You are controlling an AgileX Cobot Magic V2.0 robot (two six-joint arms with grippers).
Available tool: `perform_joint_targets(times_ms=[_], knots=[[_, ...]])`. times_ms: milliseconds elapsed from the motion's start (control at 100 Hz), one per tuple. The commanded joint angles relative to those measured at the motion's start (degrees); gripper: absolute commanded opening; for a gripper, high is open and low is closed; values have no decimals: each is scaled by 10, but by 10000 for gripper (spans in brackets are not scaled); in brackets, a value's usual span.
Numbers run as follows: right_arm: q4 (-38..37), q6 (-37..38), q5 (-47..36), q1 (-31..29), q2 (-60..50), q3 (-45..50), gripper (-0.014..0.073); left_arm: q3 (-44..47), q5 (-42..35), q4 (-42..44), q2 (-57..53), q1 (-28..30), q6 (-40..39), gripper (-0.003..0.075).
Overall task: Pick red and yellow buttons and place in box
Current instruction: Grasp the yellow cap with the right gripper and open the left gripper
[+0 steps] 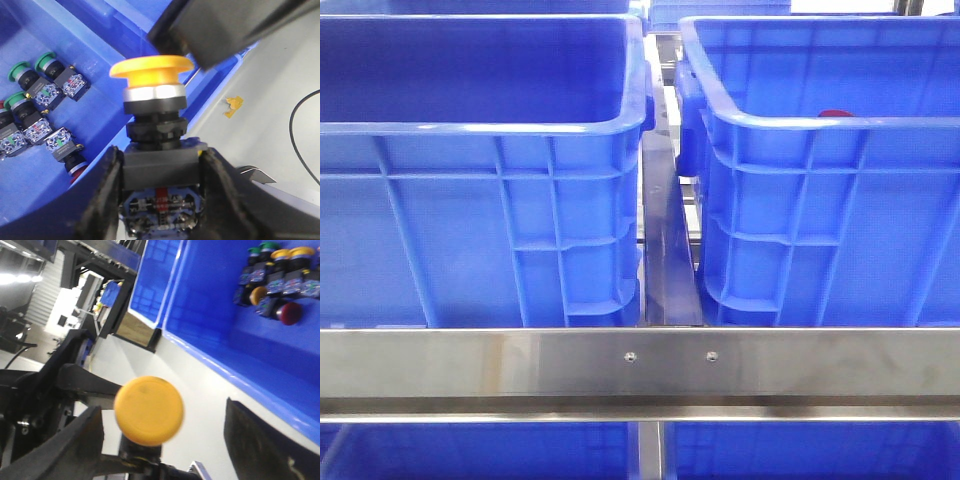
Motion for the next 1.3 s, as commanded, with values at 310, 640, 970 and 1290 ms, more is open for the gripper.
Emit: perform_joint_targets(times_ms=[310, 640, 970, 1290], knots=[[72, -18, 36, 42, 26, -39, 528, -19, -34, -4, -12, -5, 0, -19], [97, -40, 48, 50, 29, -40, 246, -19, -34, -4, -12, -5, 1, -19], [97, -44, 38, 50, 29, -40, 139, -19, -34, -4, -12, -5, 1, 148], [97, -60, 23, 48, 29, -40, 139, -19, -34, -2, -12, -5, -2, 515]])
